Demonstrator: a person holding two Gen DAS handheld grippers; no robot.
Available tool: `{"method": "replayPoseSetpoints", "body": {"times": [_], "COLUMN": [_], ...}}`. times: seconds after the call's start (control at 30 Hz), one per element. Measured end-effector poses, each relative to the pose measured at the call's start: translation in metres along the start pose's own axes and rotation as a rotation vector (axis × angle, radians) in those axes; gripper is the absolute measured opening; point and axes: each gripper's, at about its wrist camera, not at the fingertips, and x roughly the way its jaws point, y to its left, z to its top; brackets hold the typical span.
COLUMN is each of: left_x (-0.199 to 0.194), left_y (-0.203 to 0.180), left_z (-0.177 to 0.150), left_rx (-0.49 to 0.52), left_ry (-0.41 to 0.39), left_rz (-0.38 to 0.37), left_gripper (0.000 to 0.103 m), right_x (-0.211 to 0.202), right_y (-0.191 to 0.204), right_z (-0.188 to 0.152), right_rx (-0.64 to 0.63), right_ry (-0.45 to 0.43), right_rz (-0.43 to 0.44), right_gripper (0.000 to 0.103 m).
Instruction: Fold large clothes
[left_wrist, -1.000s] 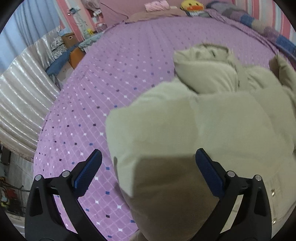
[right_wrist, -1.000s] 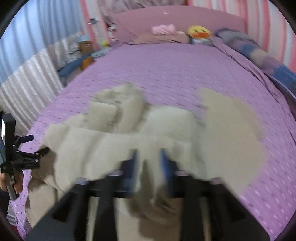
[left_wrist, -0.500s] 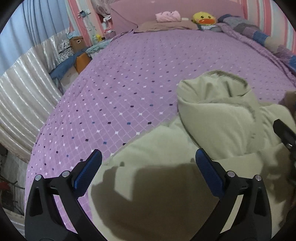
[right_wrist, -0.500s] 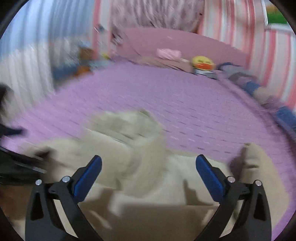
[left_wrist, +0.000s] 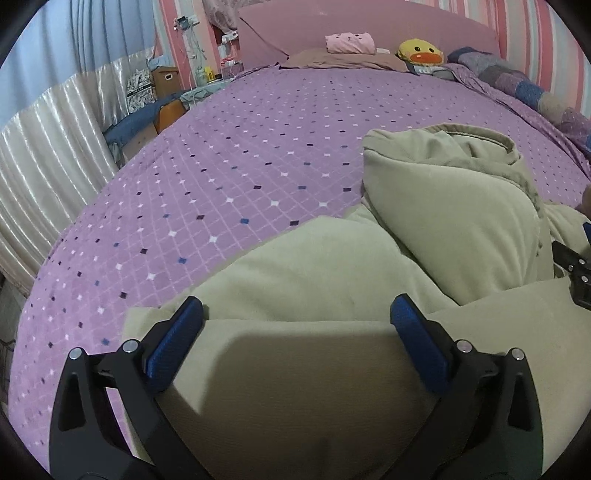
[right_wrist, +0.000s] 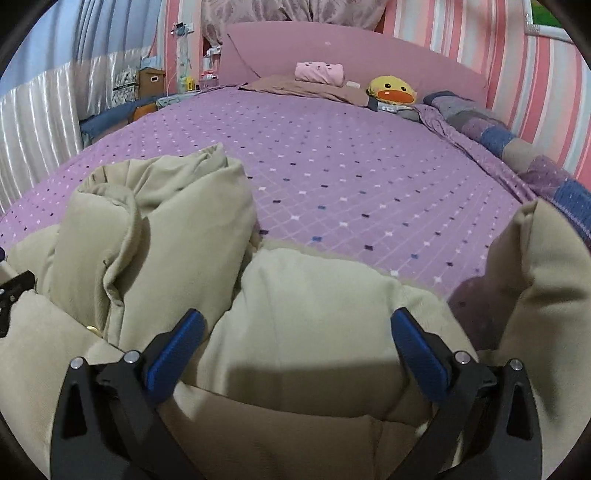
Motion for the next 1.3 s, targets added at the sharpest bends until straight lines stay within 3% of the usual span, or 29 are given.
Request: {"method": "replayPoseSetpoints", "body": {"times": [0.23, 0.37, 0.47, 0.5, 0.53, 0.6, 0.8, 0.9, 1.13, 1.3], "left_x": [0.022, 0.027, 0.013, 0.003, -0.013, -0.035, -0.057, -0.058, -0.054, -0.042], "left_y": [0.003, -0.006, -0.011, -0.014, -0.019, -0.034, -0.082, -0.087, -0.063, -0.037], "left_z": [0.002, 0.013, 0.029, 0.036, 0.043, 0.05, 0.045, 0.036, 0.031, 0.029], "left_rx": [0.002, 0.038, 0.031, 0.007, -0.029, -0.061, 0.032, 0.098, 0.114, 0.104], "left_ry": [-0.006, 0.057, 0.11, 0.099, 0.073, 0.037, 0.013, 0.025, 0.08, 0.101], "left_rz": [-0.001, 0.039, 0.056, 0.01, -0.068, -0.147, -0.176, -0.148, -0.111, -0.098], "left_gripper": [0.1, 0.1, 0.1, 0.1, 0.1, 0.1, 0.1, 0.1, 0.1, 0.1], "right_x": [0.025, 0.03, 0.022, 0.01, -0.005, -0.046, -0.135, -0.153, -0.089, -0.046], "right_y": [-0.013, -0.008, -0.008, -0.007, -0.007, -0.007, -0.041, -0.08, -0.204, -0.236], "right_z": [0.0, 0.004, 0.014, 0.017, 0.019, 0.014, -0.009, -0.001, 0.032, 0.063], "right_rx": [0.058, 0.037, 0.02, 0.011, 0.009, 0.0, -0.063, -0.029, 0.232, 0.411], "right_ry": [0.054, 0.099, 0.19, 0.187, 0.146, 0.05, -0.042, -0.021, 0.194, 0.292], "right_rz": [0.076, 0.046, 0.037, 0.033, 0.044, 0.062, -0.029, -0.049, -0.066, -0.007], "right_gripper": [0.102, 0.102, 0.101, 0.101, 0.101, 0.101, 0.101, 0.101, 0.101, 0.101]}}
